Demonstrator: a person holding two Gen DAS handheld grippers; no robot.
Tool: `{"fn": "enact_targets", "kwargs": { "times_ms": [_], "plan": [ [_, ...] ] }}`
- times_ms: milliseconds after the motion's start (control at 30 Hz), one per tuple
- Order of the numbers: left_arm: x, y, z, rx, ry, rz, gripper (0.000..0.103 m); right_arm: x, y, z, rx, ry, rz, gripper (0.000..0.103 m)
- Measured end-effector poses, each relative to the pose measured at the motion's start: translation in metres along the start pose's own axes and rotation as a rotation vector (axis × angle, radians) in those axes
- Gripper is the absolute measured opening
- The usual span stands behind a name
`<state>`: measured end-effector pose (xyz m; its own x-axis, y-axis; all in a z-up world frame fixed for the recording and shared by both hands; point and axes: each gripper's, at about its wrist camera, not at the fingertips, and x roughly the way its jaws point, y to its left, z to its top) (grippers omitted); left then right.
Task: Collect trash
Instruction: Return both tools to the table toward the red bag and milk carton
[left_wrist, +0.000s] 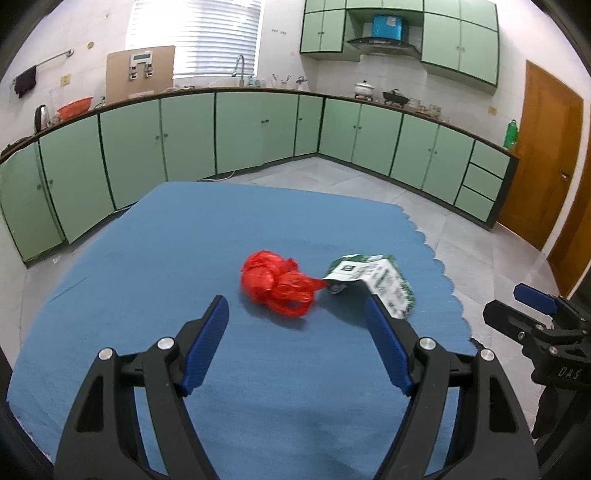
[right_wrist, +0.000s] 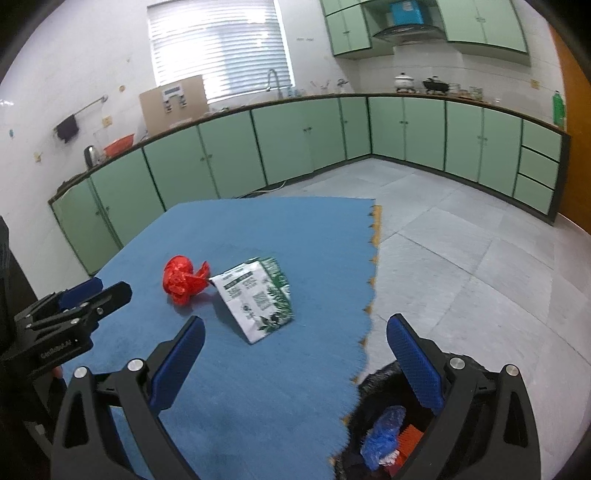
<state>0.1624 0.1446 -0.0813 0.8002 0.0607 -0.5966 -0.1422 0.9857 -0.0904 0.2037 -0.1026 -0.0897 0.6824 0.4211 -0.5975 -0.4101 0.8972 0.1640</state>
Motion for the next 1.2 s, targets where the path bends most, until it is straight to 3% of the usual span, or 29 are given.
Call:
{"fn": "enact_targets", "kwargs": {
  "times_ms": [367,767,1200],
  "plan": [
    [0.026,0.016,-0.001,-0.023,0.036,0.035,0.074,0.044,0.015,0.007,-0.056,0.049,0.066,0.097],
    [0.044,0.026,0.000,-0.039,0.066,0.059,0.074,0.087,0.027,0.009,-0.124,0.142,0.068,0.097],
    [0.063,0.033,0.001,-0.045,0.092,0.070,0.075,0.119,0.025,0.020,-0.106,0.190,0.062,0.097]
  ]
}}
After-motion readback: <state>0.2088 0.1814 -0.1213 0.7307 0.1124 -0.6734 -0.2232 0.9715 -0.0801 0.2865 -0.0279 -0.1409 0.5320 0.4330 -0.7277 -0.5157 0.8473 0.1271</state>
